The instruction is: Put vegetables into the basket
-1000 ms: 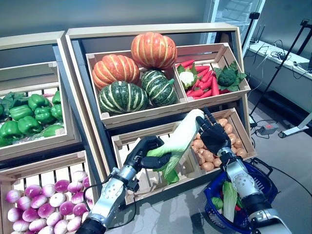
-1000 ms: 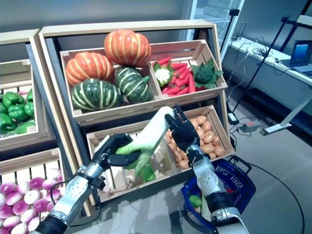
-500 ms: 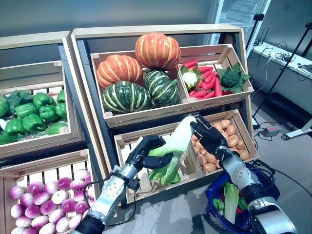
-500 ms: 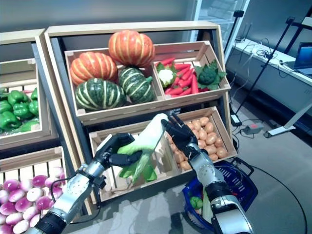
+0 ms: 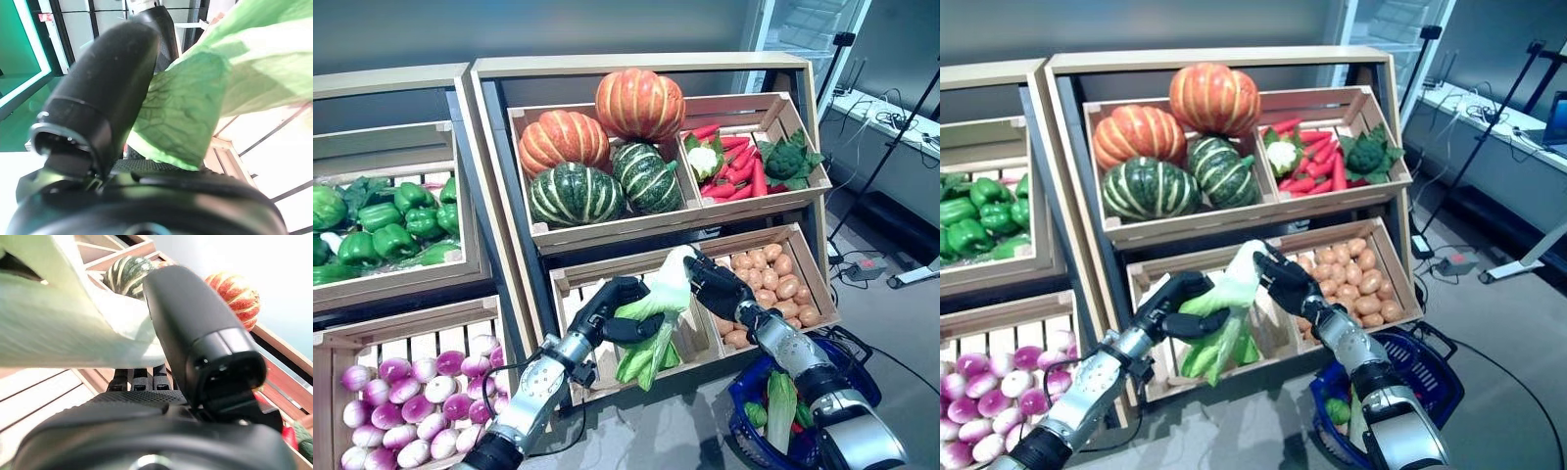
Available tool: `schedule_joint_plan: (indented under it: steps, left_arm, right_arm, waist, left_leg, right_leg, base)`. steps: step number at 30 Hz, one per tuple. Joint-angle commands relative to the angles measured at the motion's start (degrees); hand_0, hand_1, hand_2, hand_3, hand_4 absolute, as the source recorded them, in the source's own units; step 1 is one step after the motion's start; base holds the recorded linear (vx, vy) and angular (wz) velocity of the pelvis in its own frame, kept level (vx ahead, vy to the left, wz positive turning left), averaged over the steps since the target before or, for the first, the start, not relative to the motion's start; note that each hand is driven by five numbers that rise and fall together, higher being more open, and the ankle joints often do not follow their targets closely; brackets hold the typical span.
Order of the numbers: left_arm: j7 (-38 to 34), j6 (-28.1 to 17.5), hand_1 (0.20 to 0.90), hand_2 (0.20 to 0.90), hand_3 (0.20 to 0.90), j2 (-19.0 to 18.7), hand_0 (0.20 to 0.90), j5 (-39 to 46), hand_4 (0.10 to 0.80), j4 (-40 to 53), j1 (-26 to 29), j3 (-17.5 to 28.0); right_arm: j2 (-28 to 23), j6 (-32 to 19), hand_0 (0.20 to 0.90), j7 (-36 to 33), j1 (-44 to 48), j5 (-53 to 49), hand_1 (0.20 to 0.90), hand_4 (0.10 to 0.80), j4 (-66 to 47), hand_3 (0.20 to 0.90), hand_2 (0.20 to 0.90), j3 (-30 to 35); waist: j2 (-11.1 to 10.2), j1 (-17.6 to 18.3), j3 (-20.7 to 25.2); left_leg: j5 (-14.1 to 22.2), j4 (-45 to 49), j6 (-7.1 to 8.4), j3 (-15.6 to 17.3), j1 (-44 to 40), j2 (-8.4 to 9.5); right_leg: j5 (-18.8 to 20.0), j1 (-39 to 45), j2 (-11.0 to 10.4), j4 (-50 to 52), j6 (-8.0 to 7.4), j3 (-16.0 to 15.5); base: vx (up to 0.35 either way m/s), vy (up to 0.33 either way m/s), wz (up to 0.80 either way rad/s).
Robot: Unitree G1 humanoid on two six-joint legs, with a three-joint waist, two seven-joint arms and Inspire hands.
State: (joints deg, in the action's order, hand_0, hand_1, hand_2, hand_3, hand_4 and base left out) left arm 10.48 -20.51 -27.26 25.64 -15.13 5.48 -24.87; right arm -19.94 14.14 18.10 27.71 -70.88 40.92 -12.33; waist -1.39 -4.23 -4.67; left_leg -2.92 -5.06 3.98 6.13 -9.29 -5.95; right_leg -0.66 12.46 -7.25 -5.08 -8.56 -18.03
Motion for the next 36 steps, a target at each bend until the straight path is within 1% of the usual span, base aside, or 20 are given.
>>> schedule_joint_plan:
  steps: [1, 7, 13, 18, 23, 24, 25, 27, 31, 36]
  left_arm:
    - [0.8, -9.1, 0.3, 0.3, 0.3, 1.5, 0.3, 4.1, 0.4, 3.9, 12.4, -0.7]
    - [0.3, -8.7, 0.3, 0.3, 0.3, 1.4, 0.3, 3.9, 0.4, 3.9, 12.9, -1.2]
    - [0.1, -8.2, 0.3, 0.3, 0.3, 1.3, 0.3, 4.0, 0.4, 3.9, 13.3, -1.3]
    - [-0.5, -7.5, 0.3, 0.3, 0.3, 1.4, 0.3, 4.3, 0.4, 3.7, 12.7, -1.1]
    - [-1.5, -5.8, 0.3, 0.3, 0.3, 2.4, 0.3, 6.5, 0.4, 1.6, 10.9, 0.2]
    - [-1.4, -5.4, 0.444, 0.444, 0.444, 2.5, 0.444, 6.4, 0.496, 1.3, 10.3, 0.5]
    - [-0.7, -5.0, 0.559, 0.559, 0.559, 2.7, 0.559, 6.2, 0.573, 0.7, 9.4, 0.9]
    - [-0.6, -4.9, 0.9, 0.9, 0.9, 2.8, 0.9, 5.8, 0.8, -0.1, 8.1, 1.1]
    - [-0.9, -4.6, 0.9, 0.9, 0.9, 2.7, 0.9, 5.1, 0.8, -1.6, 6.9, 1.0]
    - [-0.8, -4.5, 0.9, 0.9, 0.9, 2.4, 0.9, 5.4, 0.8, -2.1, 5.4, 1.9]
  right_arm:
    - [-0.7, -2.2, 0.3, 5.6, 8.6, -5.9, 0.3, 0.4, -1.7, 0.3, 0.3, -0.8]
    - [-1.0, -3.5, 0.3, 4.0, 9.1, -6.6, 0.3, 0.4, -1.7, 0.3, 0.3, -0.2]
    - [-1.2, -4.0, 0.3, 3.9, 9.1, -6.7, 0.3, 0.4, -1.1, 0.3, 0.3, 0.3]
    - [-1.1, -4.8, 0.3, 3.9, 8.3, -5.8, 0.3, 0.4, -1.9, 0.3, 0.3, 0.3]
    - [-1.8, -5.5, 0.3, 2.9, 7.3, -3.9, 0.3, 0.4, -2.4, 0.3, 0.3, 1.2]
    - [-2.2, -5.5, 0.3, 2.4, 7.1, -3.7, 0.3, 0.4, -2.5, 0.3, 0.3, 1.5]
    - [-2.7, -5.6, 0.3, 2.1, 6.6, -3.4, 0.3, 0.4, -2.6, 0.3, 0.3, 2.1]
    - [-3.6, -6.0, 0.3, 1.5, 6.1, -3.0, 0.3, 0.4, -2.3, 0.3, 0.3, 3.0]
    - [-6.0, -6.4, 0.3, 0.8, 5.7, -1.2, 0.3, 0.4, -1.0, 0.3, 0.3, 4.7]
    - [-9.1, -7.4, 0.3, 0.6, 4.4, 1.3, 0.3, 0.4, 0.8, 0.3, 0.3, 6.8]
  waist:
    - [-1.1, -0.8, 3.3]
    - [-1.2, -0.6, 3.2]
    - [-1.1, -0.4, 3.2]
    - [-1.0, -0.1, 3.2]
    - [-1.0, 0.4, 3.2]
    - [-1.1, 0.5, 3.1]
    - [-1.1, 0.5, 3.0]
    - [-1.1, 0.7, 2.8]
    - [-1.3, 0.9, 2.4]
    - [-1.3, 1.3, 2.2]
  left_leg:
    - [6.2, 0.1, -1.14, 2.0, 0.0, 1.27]
    - [6.1, 0.1, -1.16, 2.0, 0.2, 1.19]
    - [6.1, 0.1, -1.13, 2.1, 0.1, 1.12]
    - [6.2, 0.1, -1.12, 2.3, 0.0, 1.06]
    - [6.1, 0.1, -1.11, 2.9, -0.1, 0.89]
    - [6.1, 0.1, -1.11, 3.1, -0.1, 0.84]
    - [6.1, 0.1, -1.12, 3.2, -0.2, 0.77]
    - [6.1, 0.1, -1.06, 3.4, -0.2, 0.67]
    - [6.2, 0.1, -1.08, 4.0, -0.4, 0.39]
    - [6.2, 0.1, -0.98, 4.7, -0.6, 0.09]
  right_leg:
    - [0.3, -1.5, 0.2, 0.1, 3.05, -0.3]
    - [0.4, -1.8, 0.3, 0.1, 3.09, 0.1]
    - [0.3, -1.7, 0.4, 0.1, 3.12, 0.3]
    - [0.4, -1.7, 0.3, 0.1, 3.03, 0.6]
    - [0.5, -2.0, 0.5, 0.1, 3.03, 1.1]
    - [0.5, -2.1, 0.5, 0.1, 3.04, 1.2]
    - [0.6, -2.1, 0.5, 0.1, 3.06, 1.3]
    - [0.7, -2.3, 0.6, 0.1, 3.02, 1.6]
    - [0.8, -2.4, 0.8, 0.1, 3.03, 2.0]
    - [1.0, -2.5, 0.9, 0.1, 2.91, 2.4]
  base:
    - [-0.012, -0.011, 0.12]
    - [-0.005, -0.006, 0.05]
    - [0.0, 0.0, 0.0]
    - [0.0, 0.0, 0.0]
    - [0.0, 0.0, 0.0]
    - [0.0, 0.0, 0.0]
    - [0.0, 0.0, 0.0]
    - [0.001, -0.003, -0.02]
    - [0.006, -0.009, -0.05]
    - [0.01, -0.002, -0.04]
